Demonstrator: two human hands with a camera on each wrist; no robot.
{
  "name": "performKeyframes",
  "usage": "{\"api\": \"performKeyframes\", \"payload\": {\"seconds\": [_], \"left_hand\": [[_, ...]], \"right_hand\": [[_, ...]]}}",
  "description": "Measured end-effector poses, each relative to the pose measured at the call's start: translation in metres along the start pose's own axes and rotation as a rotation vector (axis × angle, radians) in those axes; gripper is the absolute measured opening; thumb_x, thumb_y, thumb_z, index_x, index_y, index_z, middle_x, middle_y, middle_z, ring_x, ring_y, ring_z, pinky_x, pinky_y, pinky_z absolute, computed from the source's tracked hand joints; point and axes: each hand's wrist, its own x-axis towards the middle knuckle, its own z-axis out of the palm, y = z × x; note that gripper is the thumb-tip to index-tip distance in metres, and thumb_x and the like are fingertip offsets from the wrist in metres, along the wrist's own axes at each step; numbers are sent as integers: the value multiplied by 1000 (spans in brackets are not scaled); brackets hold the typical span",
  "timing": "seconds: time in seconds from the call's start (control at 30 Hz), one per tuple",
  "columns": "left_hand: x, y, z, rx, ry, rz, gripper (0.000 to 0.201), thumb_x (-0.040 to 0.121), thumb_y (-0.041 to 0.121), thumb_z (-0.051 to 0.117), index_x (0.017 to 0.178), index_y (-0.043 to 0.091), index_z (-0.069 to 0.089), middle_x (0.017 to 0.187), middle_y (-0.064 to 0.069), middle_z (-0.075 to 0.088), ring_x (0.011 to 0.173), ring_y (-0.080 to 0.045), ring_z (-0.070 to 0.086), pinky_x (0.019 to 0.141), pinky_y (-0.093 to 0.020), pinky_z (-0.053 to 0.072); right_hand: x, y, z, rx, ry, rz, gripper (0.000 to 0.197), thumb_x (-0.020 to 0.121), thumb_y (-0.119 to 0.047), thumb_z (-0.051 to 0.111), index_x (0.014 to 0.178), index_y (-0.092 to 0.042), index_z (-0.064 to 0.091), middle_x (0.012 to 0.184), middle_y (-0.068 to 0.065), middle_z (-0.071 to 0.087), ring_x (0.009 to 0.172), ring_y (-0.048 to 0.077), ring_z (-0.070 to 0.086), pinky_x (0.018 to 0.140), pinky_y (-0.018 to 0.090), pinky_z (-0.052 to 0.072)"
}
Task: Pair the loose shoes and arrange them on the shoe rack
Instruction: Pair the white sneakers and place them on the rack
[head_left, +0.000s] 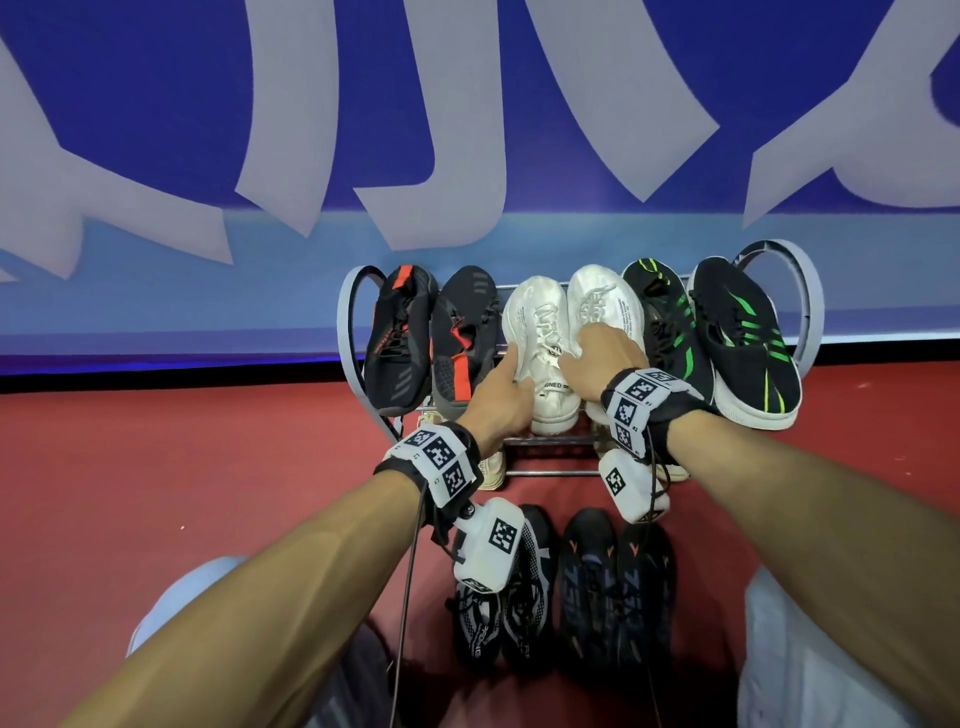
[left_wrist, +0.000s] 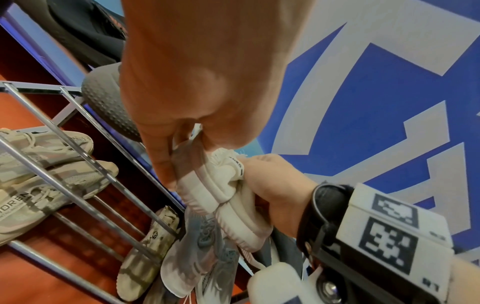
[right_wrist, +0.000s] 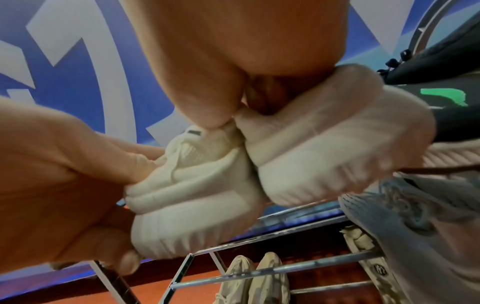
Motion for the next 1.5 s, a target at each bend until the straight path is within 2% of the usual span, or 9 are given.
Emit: {"api": "performKeyframes", "payload": {"seconds": [0.17, 0.27, 0.33, 0.47, 0.7, 0.87, 1.07, 1.3, 1.5], "left_hand": [[12, 12, -10, -148, 19, 20, 60, 100, 21, 40, 156, 36, 26, 136, 2, 61, 110, -21, 67, 93, -45, 57], [16, 26, -21, -210, 12, 113, 62, 98, 14, 38, 153, 42, 30, 133, 11, 61, 114, -15, 64, 100, -39, 51], [18, 36, -26, -12, 45, 162, 58, 98, 17, 37, 152, 37, 30, 122, 7, 64, 105, -16, 63, 93, -33, 51], [18, 52, -37, 692, 201, 151, 45, 101, 41, 40, 120, 4, 56, 123, -19, 56, 113, -38, 54, 95, -48, 46], [9, 22, -53, 1175, 6, 53, 59, 97, 58, 49, 131, 10, 51, 135, -11, 54, 130, -33, 39, 101, -45, 37], [5, 10, -64, 1155, 110, 80, 69, 86, 51, 71, 129, 4, 47, 129, -14, 53, 124, -32, 46, 97, -41, 44], [3, 9, -69, 1135, 164, 100, 60, 88, 49, 70, 124, 5, 52, 123, -14, 56, 119, -31, 49, 93, -41, 45], [6, 14, -59, 1121, 175, 77, 57, 86, 37, 74, 126, 5, 49, 126, -15, 55, 121, -32, 49, 93, -41, 47], [8, 21, -38, 1240, 186, 212, 75, 88, 28, 64, 150, 15, 23, 136, -12, 42, 121, -31, 46, 94, -42, 42]], "right_hand": [[1, -11, -19, 105, 224, -64, 23, 88, -21, 53, 71, -12, 42, 70, 4, 46, 70, 30, 50, 59, 33, 34], [4, -20, -34, 70, 338, -171, 16, 91, -21, 52, 81, -13, 42, 84, 8, 54, 75, 32, 52, 64, 35, 35], [5, -25, -35, 25, 384, -215, 10, 91, -20, 50, 86, -13, 45, 94, 13, 58, 80, 37, 57, 66, 37, 37], [6, -27, -28, -102, 395, -183, 12, 93, -12, 49, 101, -6, 53, 106, 15, 59, 86, 41, 60, 68, 38, 38], [20, -25, -14, -293, 315, -189, 11, 91, -5, 52, 102, -5, 56, 105, 15, 58, 86, 40, 64, 64, 38, 41], [19, -29, 15, -270, 192, -256, 10, 93, -6, 47, 98, -5, 56, 101, 15, 59, 88, 39, 63, 64, 35, 39], [28, -23, 32, -60, 129, -242, 12, 90, -14, 49, 82, -11, 41, 88, 9, 50, 83, 35, 55, 69, 36, 39], [42, 2, 33, 65, 53, -307, 18, 92, -21, 55, 84, -8, 46, 82, 7, 50, 78, 28, 49, 68, 32, 32], [46, 4, 16, 304, 125, -309, 37, 88, -20, 60, 64, -20, 32, 62, -2, 36, 57, 13, 33, 53, 30, 27]]}}
